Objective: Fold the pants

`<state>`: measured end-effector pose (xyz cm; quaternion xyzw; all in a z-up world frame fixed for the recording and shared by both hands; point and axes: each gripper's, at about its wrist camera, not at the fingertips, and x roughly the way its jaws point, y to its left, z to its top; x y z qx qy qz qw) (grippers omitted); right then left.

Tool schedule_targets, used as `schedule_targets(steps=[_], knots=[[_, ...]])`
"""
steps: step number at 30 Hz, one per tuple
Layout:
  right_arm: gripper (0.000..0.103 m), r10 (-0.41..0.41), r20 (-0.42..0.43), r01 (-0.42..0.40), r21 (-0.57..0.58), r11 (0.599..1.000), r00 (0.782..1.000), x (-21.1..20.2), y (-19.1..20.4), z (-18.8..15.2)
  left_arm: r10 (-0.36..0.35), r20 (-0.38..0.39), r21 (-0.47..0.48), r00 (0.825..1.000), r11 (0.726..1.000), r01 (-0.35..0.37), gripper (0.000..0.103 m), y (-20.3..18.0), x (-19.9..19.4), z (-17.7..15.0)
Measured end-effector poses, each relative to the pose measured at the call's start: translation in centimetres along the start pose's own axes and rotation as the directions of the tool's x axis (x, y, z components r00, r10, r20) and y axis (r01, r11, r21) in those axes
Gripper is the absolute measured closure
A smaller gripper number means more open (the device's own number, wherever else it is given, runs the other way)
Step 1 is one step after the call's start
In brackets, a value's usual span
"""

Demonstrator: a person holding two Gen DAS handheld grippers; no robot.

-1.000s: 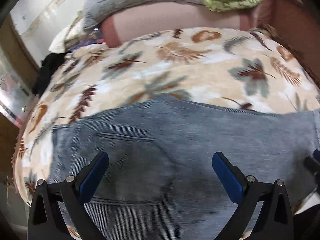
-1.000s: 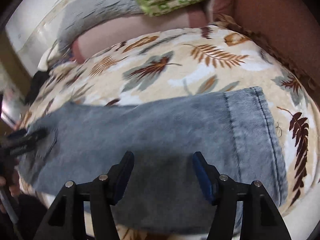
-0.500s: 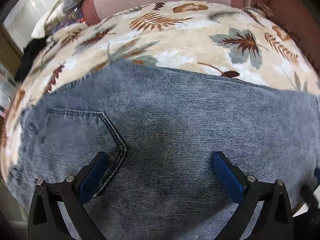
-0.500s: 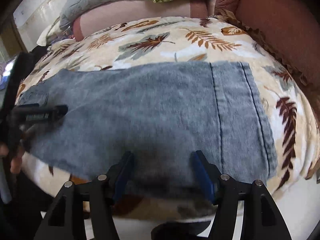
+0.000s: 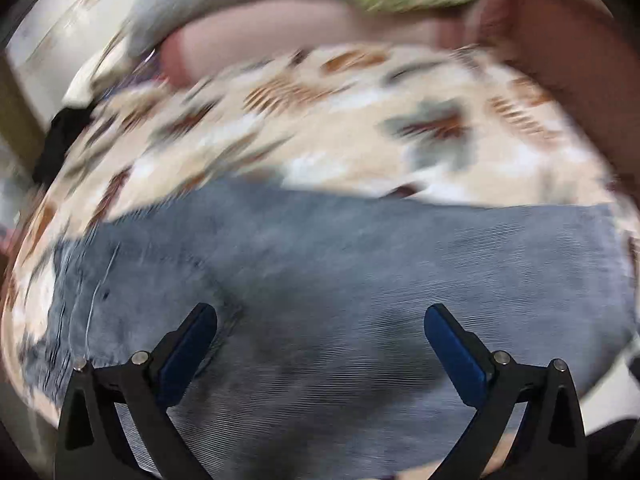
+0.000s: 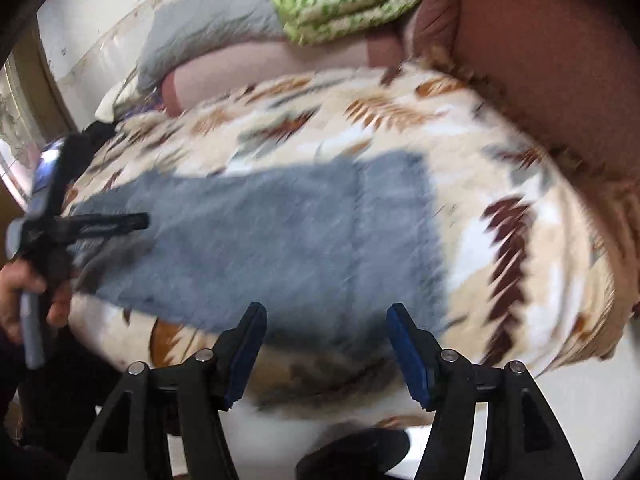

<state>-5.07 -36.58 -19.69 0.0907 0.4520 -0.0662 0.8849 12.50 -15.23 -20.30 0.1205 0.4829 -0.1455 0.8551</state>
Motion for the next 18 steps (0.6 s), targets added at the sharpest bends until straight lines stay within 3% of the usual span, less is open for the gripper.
schedule_targets(steps=[5, 9, 12, 13, 15, 18], knots=[[0.037, -0.044, 0.006, 0.044, 0.086, 0.995, 0.999, 2.2, -2.2, 4.6, -0.097, -0.023, 0.076, 0.995, 0.992, 0.098, 0.0, -3.8, -0.7, -0.7], [0.037, -0.056, -0.032, 0.058, 0.081, 0.995, 0.998, 5.6, -1.4, 7.8, -0.05, -0.069, 0.117, 0.996, 0.991, 0.058, 0.0, -5.6, 1.1, -2.0], [0.037, -0.064, -0.112, 0.075, 0.103, 0.992, 0.992, 9.1, -1.5, 9.5, -0.022, -0.126, 0.129, 0.992, 0.991, 0.038, 0.0, -5.5, 3.1, -2.6], [0.037, -0.076, -0.144, 0.092, 0.109, 0.99, 0.987, 10.6, -1.7, 9.9, -0.044, -0.128, 0.113, 0.991, 0.992, 0.058, 0.0, -5.2, 3.4, -2.7], [0.036, -0.096, -0.112, 0.105, 0.086, 0.991, 0.989, 11.7, -1.7, 10.2, -0.072, -0.138, 0.089, 0.988, 0.992, 0.085, 0.0, -4.8, 3.6, -2.5], [0.036, -0.115, -0.104, 0.121, 0.052, 0.991, 0.988, 11.8, -1.1, 10.9, -0.051, -0.12, 0.118, 0.991, 0.991, 0.066, 0.0, -5.1, 3.0, -1.8]])
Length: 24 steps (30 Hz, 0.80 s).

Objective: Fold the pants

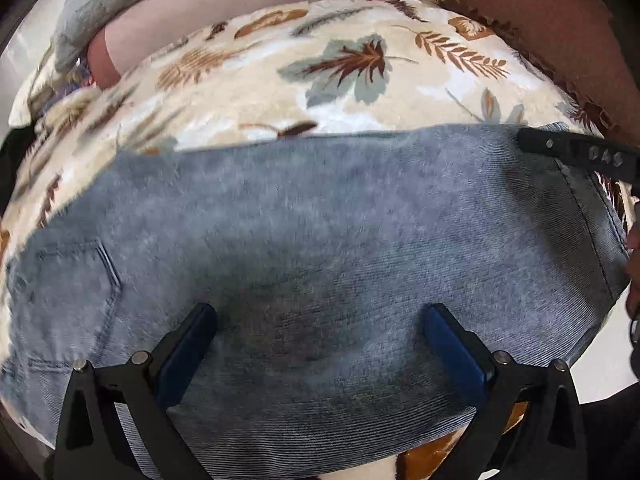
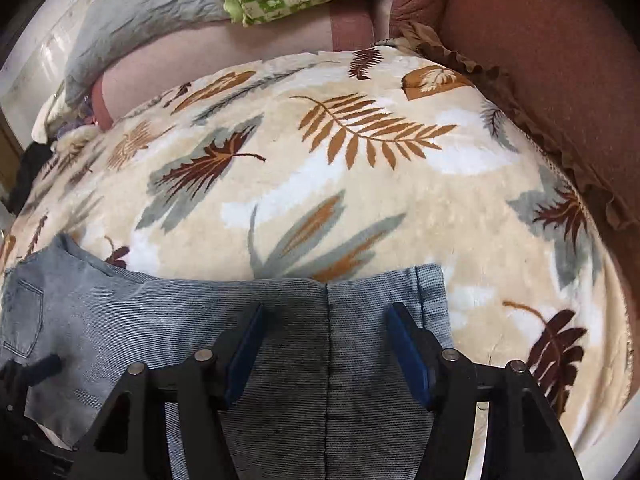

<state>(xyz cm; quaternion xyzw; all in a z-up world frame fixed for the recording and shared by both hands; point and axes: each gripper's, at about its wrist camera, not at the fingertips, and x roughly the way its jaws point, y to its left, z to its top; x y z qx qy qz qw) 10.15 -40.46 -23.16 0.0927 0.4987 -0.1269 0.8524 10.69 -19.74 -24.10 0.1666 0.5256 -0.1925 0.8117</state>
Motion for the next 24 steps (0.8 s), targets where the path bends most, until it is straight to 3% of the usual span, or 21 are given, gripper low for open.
schedule_targets(steps=[2, 5, 8, 17, 21, 22, 24], knots=[[0.036, 0.069, 0.041, -0.071, 0.044, 0.997, 0.997, -1.6, -0.9, 0.3, 0.012, 0.063, 0.008, 0.998, 1.0, -0.012, 0.0, -0.1, -1.3, 0.3], [0.036, 0.142, 0.092, -0.155, 0.154, 0.976, 0.986, -4.5, -3.7, 0.0, -0.036, 0.086, 0.007, 0.996, 0.999, 0.035, 0.0, -0.3, -2.7, 0.4], [0.029, 0.261, 0.121, -0.286, 0.315, 0.905, 0.958, -6.8, -7.7, -2.3, -0.054, 0.1, 0.033, 0.994, 0.998, 0.051, 0.0, -1.3, -3.2, 0.1], [0.028, 0.284, 0.139, -0.316, 0.407, 0.857, 0.949, -9.7, -10.5, -9.4, -0.024, 0.1, 0.06, 0.995, 0.998, 0.018, 0.0, -2.8, -3.2, -0.5], [0.028, 0.362, 0.135, -0.381, 0.469, 0.797, 0.922, -9.4, -10.9, -11.8, 0.062, 0.01, 0.101, 0.998, 0.993, -0.063, 0.0, -2.8, -0.8, -1.3], [0.028, 0.376, 0.134, -0.392, 0.484, 0.782, 0.917, -9.2, -10.9, -12.2, 0.058, -0.023, 0.103, 0.998, 0.993, -0.056, 0.0, -2.6, -0.2, -1.8], [0.028, 0.391, 0.125, -0.398, 0.5, 0.769, 0.912, -8.8, -10.8, -12.6, 0.034, -0.013, 0.055, 0.999, 0.998, -0.033, 0.0, -1.8, -1.0, -2.0]])
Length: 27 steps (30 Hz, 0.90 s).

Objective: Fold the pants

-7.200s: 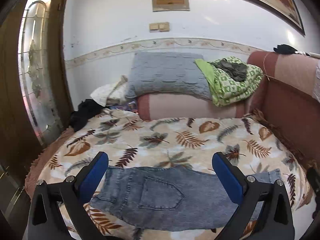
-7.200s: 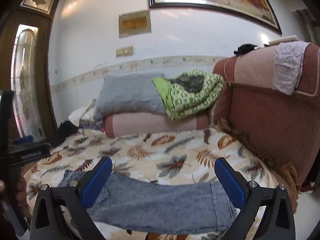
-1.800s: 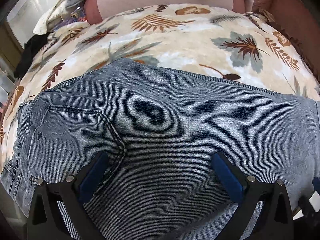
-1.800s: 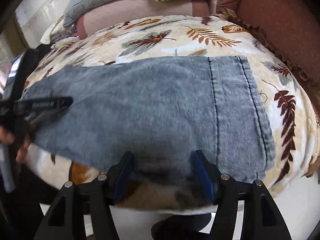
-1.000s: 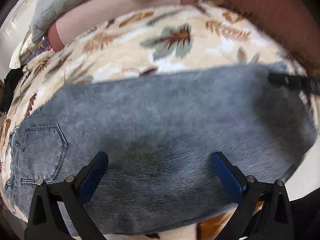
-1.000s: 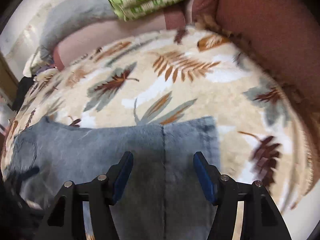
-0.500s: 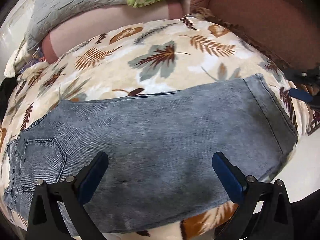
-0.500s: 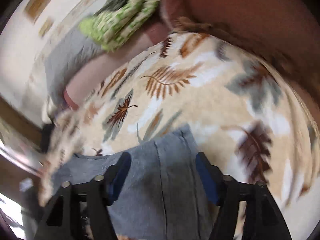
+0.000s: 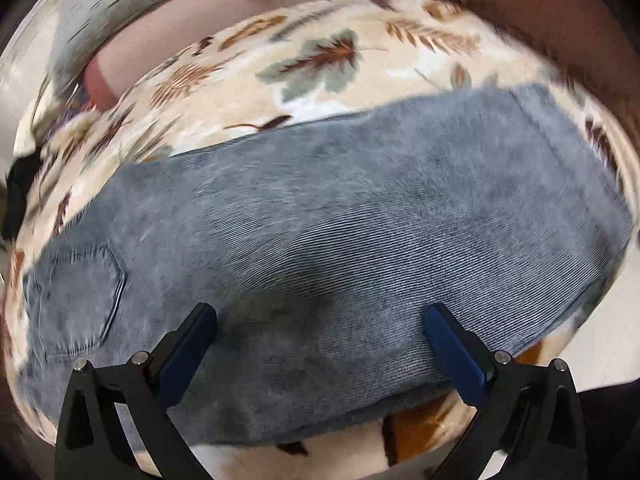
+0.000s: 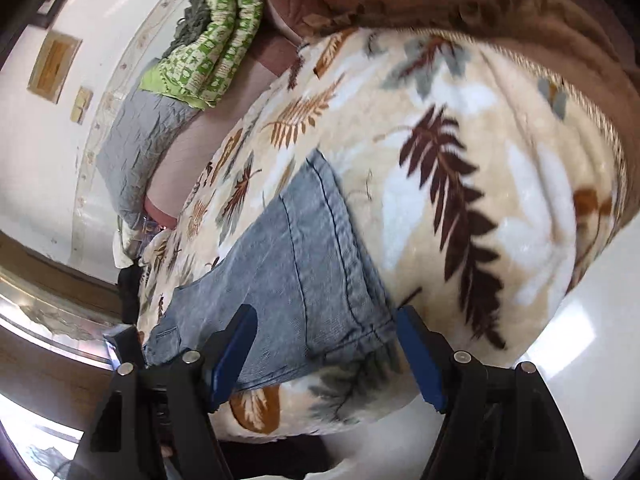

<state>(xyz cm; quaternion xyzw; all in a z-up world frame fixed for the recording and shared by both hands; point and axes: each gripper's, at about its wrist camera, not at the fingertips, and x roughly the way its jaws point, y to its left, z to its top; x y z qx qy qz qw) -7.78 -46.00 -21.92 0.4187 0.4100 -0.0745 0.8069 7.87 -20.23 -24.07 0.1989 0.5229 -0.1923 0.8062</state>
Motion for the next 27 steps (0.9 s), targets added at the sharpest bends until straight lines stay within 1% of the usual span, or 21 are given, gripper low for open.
schedule_targets(steps=[2, 5, 6, 8, 11, 13, 14, 15, 17, 18, 19, 20, 21, 22, 23, 25, 27], knots=[[0.028, 0.018, -0.01, -0.017, 0.02, 1.0, 1.0, 0.2, -0.1, -0.3, -0.028, 0.022, -0.001, 0.999, 1.0, 0.028, 0.0, 0.0, -1.2, 0.4], [0.028, 0.026, -0.003, -0.026, 0.061, 0.998, 1.0, 0.2, -0.5, -1.0, -0.03, 0.077, 0.035, 0.997, 0.999, 0.027, 0.0, -0.9, -2.7, 1.2], [0.028, 0.034, -0.006, -0.033, 0.084, 0.996, 0.999, 0.3, -0.8, -1.2, -0.045, 0.09, 0.033, 0.995, 0.999, 0.042, 0.0, -1.1, -3.0, 1.5], [0.028, 0.051, -0.012, -0.049, 0.111, 0.993, 0.999, 0.4, -1.3, -1.4, -0.068, 0.104, 0.029, 0.992, 0.997, 0.065, 0.0, -1.7, -3.2, 2.1], [0.028, 0.047, -0.007, -0.046, 0.133, 0.99, 0.999, 0.4, -1.9, -1.5, -0.063, 0.117, 0.029, 0.991, 0.998, 0.06, 0.0, -3.0, -2.3, 3.4], [0.028, 0.063, -0.014, -0.06, 0.156, 0.986, 0.998, 0.8, -2.4, -1.5, -0.026, 0.095, 0.033, 0.995, 0.999, 0.023, 0.0, -3.6, -0.5, 4.0], [0.028, 0.064, -0.021, -0.059, 0.17, 0.984, 0.998, 1.2, -2.6, -1.5, -0.009, 0.062, 0.052, 0.998, 0.999, 0.006, 0.0, -4.1, 0.6, 4.1], [0.028, 0.058, -0.026, -0.053, 0.173, 0.983, 0.998, 1.4, -2.8, -1.6, 0.01, 0.003, 0.082, 1.0, 0.997, -0.011, 0.0, -4.6, 2.1, 3.9], [0.028, 0.052, -0.033, -0.045, 0.173, 0.984, 0.998, 1.7, -2.9, -1.6, -0.002, 0.027, 0.041, 1.0, 0.999, 0.001, 0.0, -4.1, 1.4, 3.7], [0.028, 0.057, -0.036, -0.05, 0.175, 0.983, 0.998, 1.8, -3.0, -1.6, -0.027, 0.006, 0.042, 1.0, 0.999, 0.026, 0.0, -4.2, 1.0, 3.9], [0.028, 0.064, -0.036, -0.056, 0.178, 0.982, 0.997, 1.9, -3.1, -1.5, -0.055, 0.002, 0.056, 0.998, 0.997, 0.055, 0.0, -4.4, 0.6, 4.2], [0.028, 0.073, -0.036, -0.065, 0.185, 0.981, 0.997, 2.0, -3.2, -1.5, -0.07, 0.016, 0.07, 0.997, 0.995, 0.069, 0.0, -4.6, 0.1, 4.4], [0.028, 0.079, -0.036, -0.07, 0.189, 0.979, 0.996, 2.2, -3.4, -1.5, -0.053, 0.061, 0.082, 0.997, 0.995, 0.048, 0.0, -4.9, -0.8, 4.8], [0.028, 0.077, -0.037, -0.069, 0.19, 0.979, 0.996, 2.4, -3.4, -1.4, -0.042, 0.087, 0.083, 0.995, 0.996, 0.035, 0.0, -5.0, -1.2, 5.1], [0.028, 0.075, -0.035, -0.067, 0.191, 0.979, 0.997, 2.7, -3.4, -1.4, -0.045, 0.109, 0.08, 0.993, 0.996, 0.036, 0.0, -5.1, -1.7, 5.5], [0.026, 0.085, -0.028, -0.079, 0.192, 0.978, 0.996, 2.9, -3.4, -1.3, -0.049, 0.105, 0.079, 0.993, 0.996, 0.041, 0.0, -5.3, -1.4, 6.1], [0.026, 0.092, -0.023, -0.086, 0.19, 0.978, 0.996, 3.0, -3.3, -1.2, -0.013, 0.072, 0.099, 0.997, 0.995, 0.006, 0.0, -6.1, -0.2, 6.5]])
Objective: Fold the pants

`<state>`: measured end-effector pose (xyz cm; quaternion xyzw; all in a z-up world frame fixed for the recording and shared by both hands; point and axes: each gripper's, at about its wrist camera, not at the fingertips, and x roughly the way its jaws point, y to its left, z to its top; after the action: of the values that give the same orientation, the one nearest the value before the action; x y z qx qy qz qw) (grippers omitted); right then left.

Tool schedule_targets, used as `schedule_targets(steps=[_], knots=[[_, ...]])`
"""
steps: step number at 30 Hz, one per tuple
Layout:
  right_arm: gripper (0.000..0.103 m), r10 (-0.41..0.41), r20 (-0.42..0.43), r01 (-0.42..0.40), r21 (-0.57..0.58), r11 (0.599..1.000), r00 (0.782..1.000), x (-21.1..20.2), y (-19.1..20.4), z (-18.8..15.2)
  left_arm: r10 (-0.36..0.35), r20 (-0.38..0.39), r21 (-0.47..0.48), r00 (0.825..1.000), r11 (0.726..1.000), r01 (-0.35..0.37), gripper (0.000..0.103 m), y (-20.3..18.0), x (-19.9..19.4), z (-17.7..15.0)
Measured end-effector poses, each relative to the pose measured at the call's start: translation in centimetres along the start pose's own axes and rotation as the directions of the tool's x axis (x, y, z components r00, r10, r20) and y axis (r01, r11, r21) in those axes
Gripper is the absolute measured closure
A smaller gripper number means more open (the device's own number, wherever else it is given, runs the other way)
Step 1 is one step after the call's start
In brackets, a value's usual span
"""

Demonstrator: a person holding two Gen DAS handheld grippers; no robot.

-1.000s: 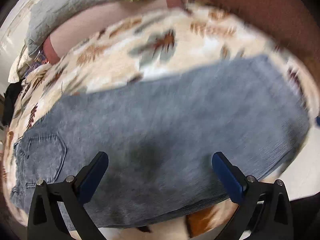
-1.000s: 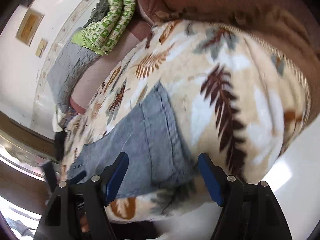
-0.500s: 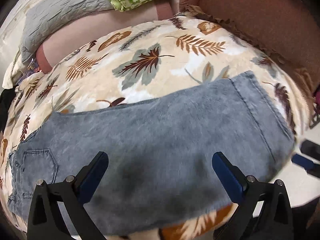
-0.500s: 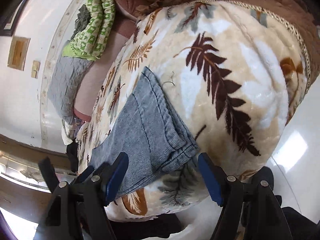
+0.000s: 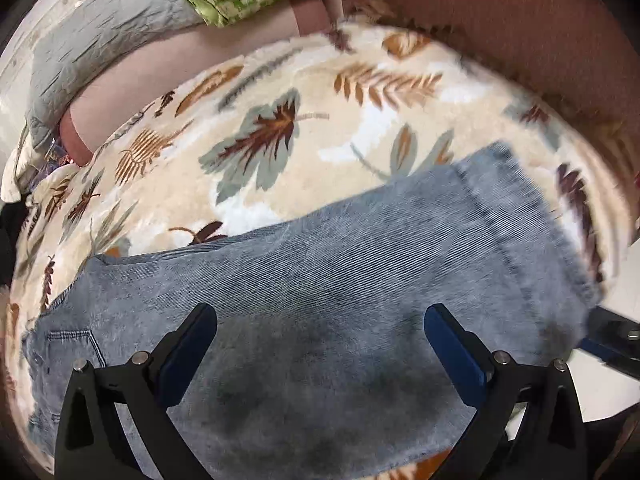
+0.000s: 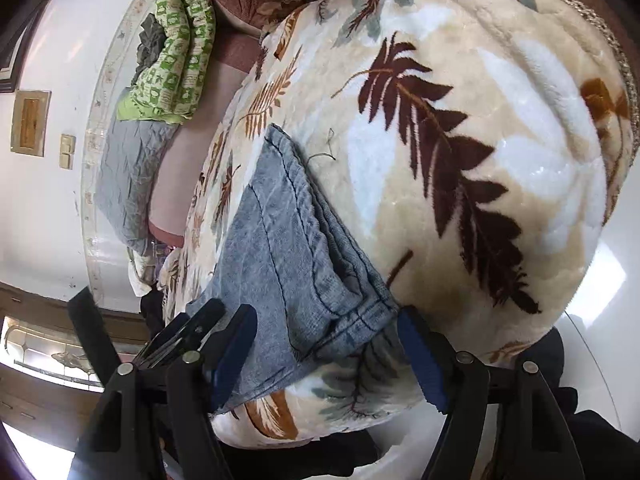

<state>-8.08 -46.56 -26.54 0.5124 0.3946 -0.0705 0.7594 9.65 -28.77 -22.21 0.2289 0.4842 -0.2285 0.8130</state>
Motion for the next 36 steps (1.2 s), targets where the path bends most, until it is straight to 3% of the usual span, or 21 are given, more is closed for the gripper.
schedule_targets(steps=[2, 4, 6, 7, 10, 13, 16, 17, 19, 20, 24, 27, 36], knots=[[0.026, 0.009, 0.015, -0.009, -0.005, 1.0, 1.0, -0.1, 0.2, 0.0, 0.029, -0.061, 0.036, 0.998, 0.999, -0.027, 0.0, -0.9, 2.1, 0.0], [0.026, 0.011, 0.014, -0.011, -0.012, 1.0, 1.0, 0.0, 0.3, 0.1, 0.022, -0.055, 0.009, 0.998, 1.0, -0.022, 0.0, -0.7, 2.0, -0.2], [0.026, 0.015, 0.023, -0.015, -0.013, 1.0, 1.0, -0.3, 0.3, 0.2, -0.04, -0.071, 0.01, 0.997, 0.999, 0.041, 0.0, -0.7, 1.4, 0.1], [0.026, 0.013, 0.05, -0.012, -0.023, 1.0, 0.999, -0.8, 0.5, 0.3, -0.079, -0.054, 0.015, 0.995, 0.997, 0.08, 0.0, -0.8, 0.8, 0.3], [0.026, -0.014, 0.117, 0.02, -0.053, 0.998, 0.993, -2.3, 1.4, 0.9, -0.027, 0.012, 0.041, 1.0, 0.999, 0.027, 0.0, -0.7, -0.5, 0.5], [0.026, -0.092, 0.175, 0.119, -0.147, 0.982, 0.98, -3.3, 4.0, 2.0, -0.007, 0.036, 0.04, 0.999, 0.999, 0.005, 0.0, -0.3, -1.6, 0.2], [0.026, -0.172, 0.221, 0.234, -0.295, 0.926, 0.96, -3.1, 7.8, 2.1, 0.014, 0.091, 0.016, 0.996, 1.0, -0.016, 0.0, 1.2, -2.6, -1.0], [0.026, -0.204, 0.233, 0.279, -0.357, 0.892, 0.951, -2.4, 9.4, 1.7, 0.041, 0.095, -0.001, 0.995, 0.999, -0.041, 0.0, 1.8, -2.8, -1.6], [0.026, -0.211, 0.219, 0.287, -0.42, 0.861, 0.953, -1.2, 10.7, 1.0, 0.053, 0.1, -0.031, 0.994, 0.998, -0.05, 0.0, 3.3, -2.9, -2.3], [0.026, -0.195, 0.177, 0.256, -0.453, 0.854, 0.965, 0.0, 11.3, 0.4, 0.066, 0.102, -0.045, 0.993, 0.997, -0.062, 0.0, 4.0, -3.0, -2.7], [0.026, -0.204, 0.111, 0.232, -0.485, 0.843, 0.973, 2.5, 12.0, -1.2, 0.14, 0.102, -0.123, 0.985, 0.984, -0.128, 0.0, 7.6, -3.2, -4.2], [0.026, -0.199, 0.088, 0.216, -0.505, 0.836, 0.976, 3.7, 12.7, -2.0, 0.155, 0.09, -0.171, 0.984, 0.976, -0.138, 0.0, 9.5, -3.2, -4.8], [0.026, -0.265, 0.071, 0.253, -0.599, 0.76, 0.962, 7.8, 14.6, -4.7, 0.164, 0.072, -0.217, 0.984, 0.965, -0.145, 0.0, 11.8, -2.6, -6.4]])
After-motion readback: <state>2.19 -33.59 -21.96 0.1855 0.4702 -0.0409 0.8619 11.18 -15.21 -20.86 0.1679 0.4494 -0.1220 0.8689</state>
